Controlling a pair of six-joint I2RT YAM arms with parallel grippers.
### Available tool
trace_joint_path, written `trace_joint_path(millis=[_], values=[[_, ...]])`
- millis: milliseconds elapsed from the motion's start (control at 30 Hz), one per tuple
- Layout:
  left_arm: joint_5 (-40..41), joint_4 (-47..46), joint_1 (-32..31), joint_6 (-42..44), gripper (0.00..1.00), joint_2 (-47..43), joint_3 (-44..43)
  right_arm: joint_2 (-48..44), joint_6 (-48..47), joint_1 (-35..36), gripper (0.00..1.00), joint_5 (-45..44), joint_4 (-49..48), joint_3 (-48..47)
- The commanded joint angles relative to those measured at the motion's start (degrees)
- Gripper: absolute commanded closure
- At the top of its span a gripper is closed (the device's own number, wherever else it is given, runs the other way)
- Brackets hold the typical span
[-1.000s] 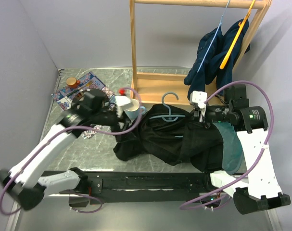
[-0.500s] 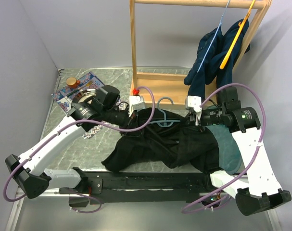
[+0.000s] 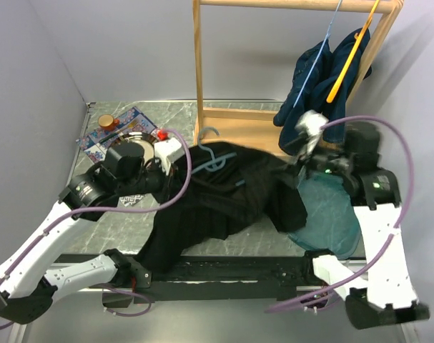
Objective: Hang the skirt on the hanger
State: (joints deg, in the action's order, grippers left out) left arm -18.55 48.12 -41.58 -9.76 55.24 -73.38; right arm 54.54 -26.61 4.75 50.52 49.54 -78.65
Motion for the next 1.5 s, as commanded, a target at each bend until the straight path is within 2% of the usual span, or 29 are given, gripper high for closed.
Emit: trace_joint_path(millis=[0,100,233,267,333,367,500,733,833,1167,1300,1467], values=[[13.69,-6.11,0.36,-5.09,0.99,3.98,-7.9,-4.79,13.84,-9.47,0.07,-0.08,-10.15,0.77],[20.62,-5.49,0.36,-4.13,0.99,8.45,-14.22,-7.6,16.84,-13.09,0.06,4.14,-15.95,8.76],[25.13,-4.79,0.36,-1.76,0.99,14.79,-24.67,-8.93,16.85,-17.48,0.06,13.88,-21.39,20.6],[25.83,-4.27,0.36,-0.97,0.99,16.11,-26.44,-8.93,16.51,-17.93,0.06,19.56,-22.11,22.65],[27.68,-4.35,0.36,0.26,0.99,19.98,-30.82,-9.36,14.23,-18.81,0.06,25.12,-23.86,27.99],[28.38,-4.78,0.36,1.31,0.99,21.21,-32.07,-9.72,13.61,-19.6,0.05,28.28,-24.22,29.07],[28.74,-7.24,0.36,3.6,0.99,29.02,-39.01,-11.56,8.16,-20.22,0.04,31.9,-20.36,29.78],[28.22,-10.75,0.45,5.54,0.99,42.65,-57.54,-14.28,10.7,-20.4,0.04,32.88,-22.73,32.07],[27.6,-14.87,0.8,5.02,0.99,46.7,-61.78,-15.16,11.4,-20.49,0.04,32.89,-23.43,32.68],[25.66,-30.96,2.03,1.59,0.99,54.09,-67.58,-17.28,13.86,-20.4,0.03,33.76,-25.81,34.88],[24.61,-33.87,4.4,-0.34,0.99,58.22,-70.93,-17.72,14.39,-20.4,0.03,34.2,-26.34,35.41],[23.82,-36.6,6.69,-3.33,0.99,61.12,-71.11,-18.42,15.71,-20.4,0.03,34.64,-28.0,36.02]])
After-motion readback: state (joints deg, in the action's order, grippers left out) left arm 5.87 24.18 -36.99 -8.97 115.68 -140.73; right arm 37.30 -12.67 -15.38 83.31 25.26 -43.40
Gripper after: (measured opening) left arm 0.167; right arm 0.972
